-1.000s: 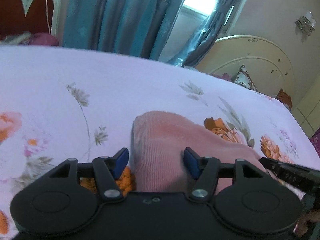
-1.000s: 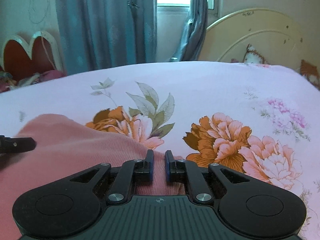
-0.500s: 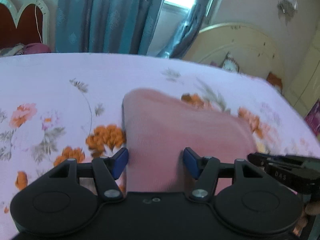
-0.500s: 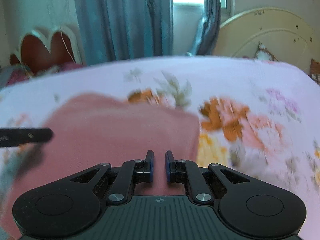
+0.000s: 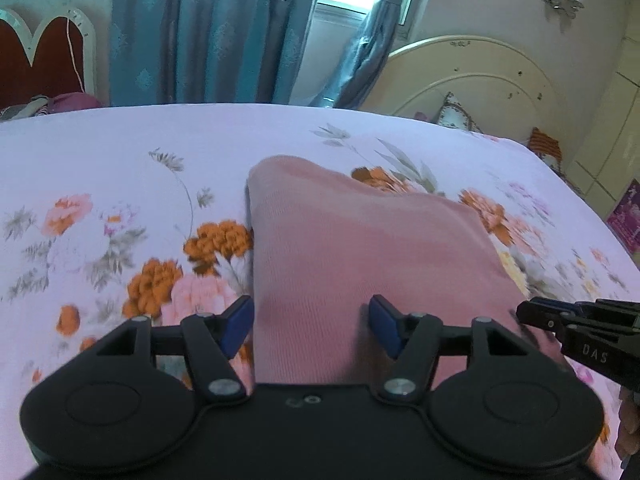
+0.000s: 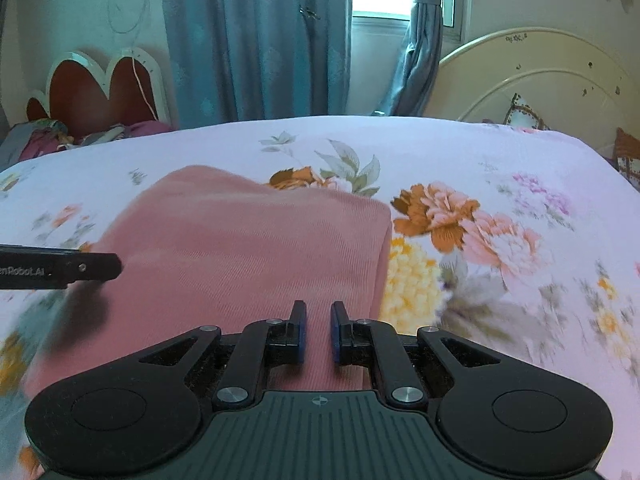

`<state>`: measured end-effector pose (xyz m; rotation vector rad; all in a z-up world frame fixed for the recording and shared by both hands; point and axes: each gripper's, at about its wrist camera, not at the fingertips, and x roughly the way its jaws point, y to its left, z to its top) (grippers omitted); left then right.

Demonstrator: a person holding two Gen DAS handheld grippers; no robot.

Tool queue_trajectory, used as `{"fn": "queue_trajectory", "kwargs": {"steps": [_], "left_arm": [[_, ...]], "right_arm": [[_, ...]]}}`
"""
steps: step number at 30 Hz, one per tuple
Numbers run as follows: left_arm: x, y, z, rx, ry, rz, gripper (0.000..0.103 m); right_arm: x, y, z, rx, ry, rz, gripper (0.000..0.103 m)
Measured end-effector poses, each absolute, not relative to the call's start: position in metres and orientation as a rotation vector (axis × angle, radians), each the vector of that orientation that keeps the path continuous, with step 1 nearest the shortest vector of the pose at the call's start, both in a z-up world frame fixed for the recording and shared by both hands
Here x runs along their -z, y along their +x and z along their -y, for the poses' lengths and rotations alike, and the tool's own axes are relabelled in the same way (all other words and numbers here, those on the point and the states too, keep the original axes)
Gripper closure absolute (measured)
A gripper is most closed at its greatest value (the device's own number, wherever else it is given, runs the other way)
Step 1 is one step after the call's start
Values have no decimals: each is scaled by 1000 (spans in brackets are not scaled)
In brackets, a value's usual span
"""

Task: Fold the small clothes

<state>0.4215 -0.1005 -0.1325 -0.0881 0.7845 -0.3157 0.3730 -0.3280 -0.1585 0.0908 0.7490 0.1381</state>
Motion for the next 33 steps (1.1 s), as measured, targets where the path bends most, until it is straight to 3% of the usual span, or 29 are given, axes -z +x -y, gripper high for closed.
{"fn": "queue_trajectory", "kwargs": {"steps": [10, 33], "left_arm": [[165, 402, 96, 387, -71, -869, 39], [165, 405, 102, 427, -16, -884, 29]], "right_arm": [[178, 337, 323, -14, 25, -821, 93], [182, 344, 326, -21, 36, -943, 93]]}}
